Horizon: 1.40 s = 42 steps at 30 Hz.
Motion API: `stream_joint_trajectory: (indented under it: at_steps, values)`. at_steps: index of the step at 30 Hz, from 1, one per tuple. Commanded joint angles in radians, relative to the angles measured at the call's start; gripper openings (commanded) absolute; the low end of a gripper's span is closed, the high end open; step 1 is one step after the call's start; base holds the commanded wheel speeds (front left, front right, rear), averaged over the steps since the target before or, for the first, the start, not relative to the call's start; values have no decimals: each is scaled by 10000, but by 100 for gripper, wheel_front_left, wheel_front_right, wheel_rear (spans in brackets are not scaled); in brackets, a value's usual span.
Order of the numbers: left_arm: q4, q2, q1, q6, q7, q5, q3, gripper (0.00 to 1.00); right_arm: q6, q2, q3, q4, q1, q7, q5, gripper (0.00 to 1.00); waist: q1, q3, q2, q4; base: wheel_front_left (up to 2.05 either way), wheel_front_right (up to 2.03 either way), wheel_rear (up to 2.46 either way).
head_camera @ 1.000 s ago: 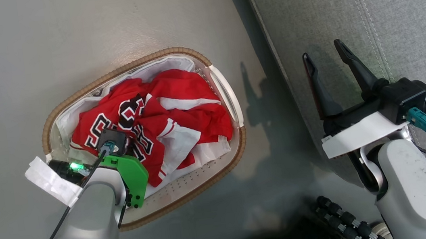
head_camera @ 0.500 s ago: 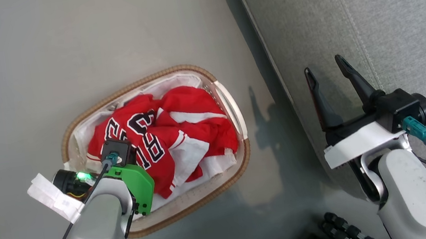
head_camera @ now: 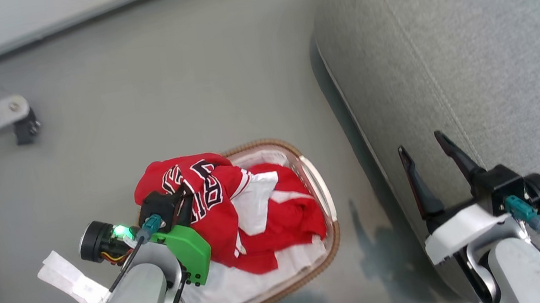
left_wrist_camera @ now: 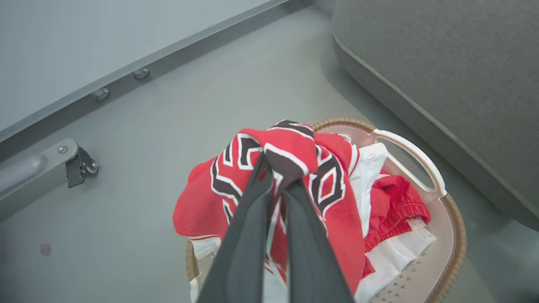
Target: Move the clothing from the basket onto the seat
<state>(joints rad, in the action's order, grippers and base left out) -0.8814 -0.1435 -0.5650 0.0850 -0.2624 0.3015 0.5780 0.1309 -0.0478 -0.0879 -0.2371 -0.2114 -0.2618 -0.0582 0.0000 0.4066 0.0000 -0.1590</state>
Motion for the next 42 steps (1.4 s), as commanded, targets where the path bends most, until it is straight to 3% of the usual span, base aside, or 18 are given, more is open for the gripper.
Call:
stream_joint_trajectory:
  at_steps: [1, 14, 29, 42]
  values:
    - [249, -131, 231, 35, -36, -144, -8, 0, -3, -45, 19, -75, 292, -49, 121, 100, 0, -1770, 0, 657, 0, 0, 0]
    - [2261, -814, -581, 320, 30, -767, 456, 0, -3, -45, -185, -274, 1178, -49, 310, 100, 0, -3982, 0, 825, 0, 0, 0]
    - [3663, -1411, -2566, 454, 755, -561, 1327, 0, -3, -42, -1040, -251, 757, -49, 222, 100, 0, -4604, 0, 1013, 0, 0, 0]
    - [4419, -1319, -3003, 452, 858, -125, 2346, 0, -3, -47, -2288, -952, -1081, -48, 277, 100, 0, -4599, 0, 1447, 0, 0, 0]
